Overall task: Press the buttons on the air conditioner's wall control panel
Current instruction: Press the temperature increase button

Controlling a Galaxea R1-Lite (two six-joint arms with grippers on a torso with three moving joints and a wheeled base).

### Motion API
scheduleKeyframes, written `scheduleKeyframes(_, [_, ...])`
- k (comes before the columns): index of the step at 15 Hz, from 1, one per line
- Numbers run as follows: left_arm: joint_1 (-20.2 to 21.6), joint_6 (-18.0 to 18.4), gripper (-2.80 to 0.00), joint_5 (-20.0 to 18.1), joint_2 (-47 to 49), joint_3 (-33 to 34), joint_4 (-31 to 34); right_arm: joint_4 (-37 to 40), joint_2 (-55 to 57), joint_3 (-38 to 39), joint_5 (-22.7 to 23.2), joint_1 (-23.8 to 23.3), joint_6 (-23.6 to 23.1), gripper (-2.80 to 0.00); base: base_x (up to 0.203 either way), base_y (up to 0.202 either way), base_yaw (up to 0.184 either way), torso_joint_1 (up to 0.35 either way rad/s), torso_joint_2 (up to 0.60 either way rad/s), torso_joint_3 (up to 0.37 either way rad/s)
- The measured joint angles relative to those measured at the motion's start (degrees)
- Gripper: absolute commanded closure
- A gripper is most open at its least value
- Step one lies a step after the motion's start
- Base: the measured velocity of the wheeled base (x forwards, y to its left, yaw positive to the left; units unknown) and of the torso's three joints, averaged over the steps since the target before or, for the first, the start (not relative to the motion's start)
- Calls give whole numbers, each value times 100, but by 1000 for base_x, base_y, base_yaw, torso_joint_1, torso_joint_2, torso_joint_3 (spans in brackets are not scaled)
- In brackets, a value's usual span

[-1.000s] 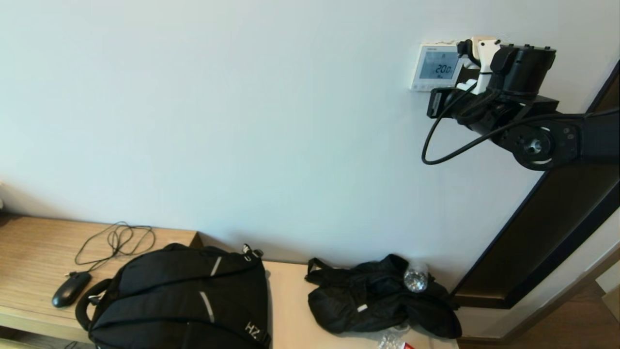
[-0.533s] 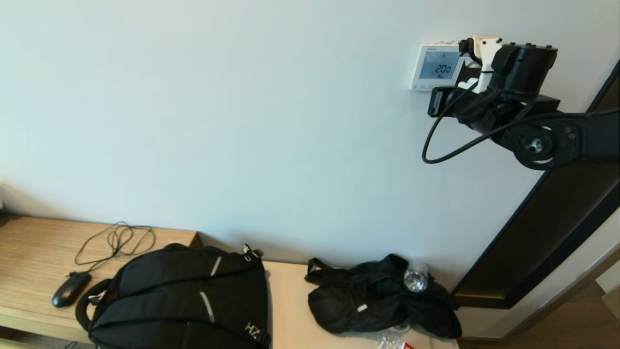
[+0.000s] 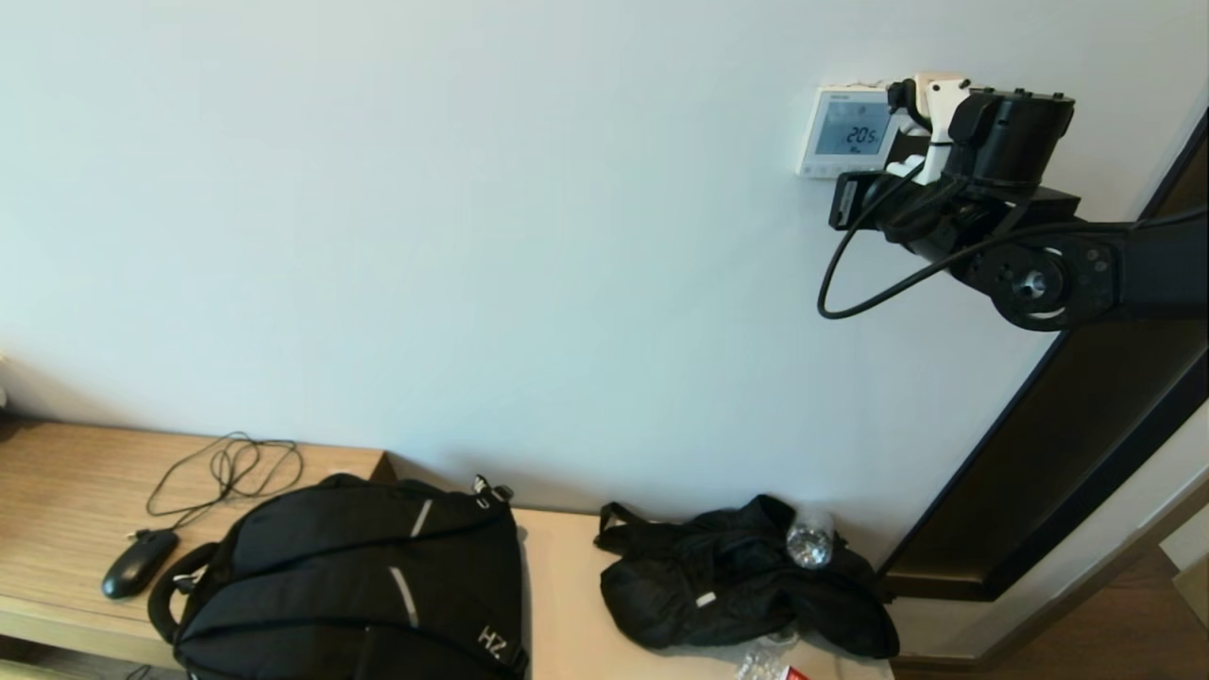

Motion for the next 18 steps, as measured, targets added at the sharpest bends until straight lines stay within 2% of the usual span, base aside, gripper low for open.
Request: scheduleKeyframes(18, [-2, 0, 0, 1, 0, 0, 2, 4, 13, -39, 1, -4, 41, 0, 0, 0, 0, 0, 0, 0])
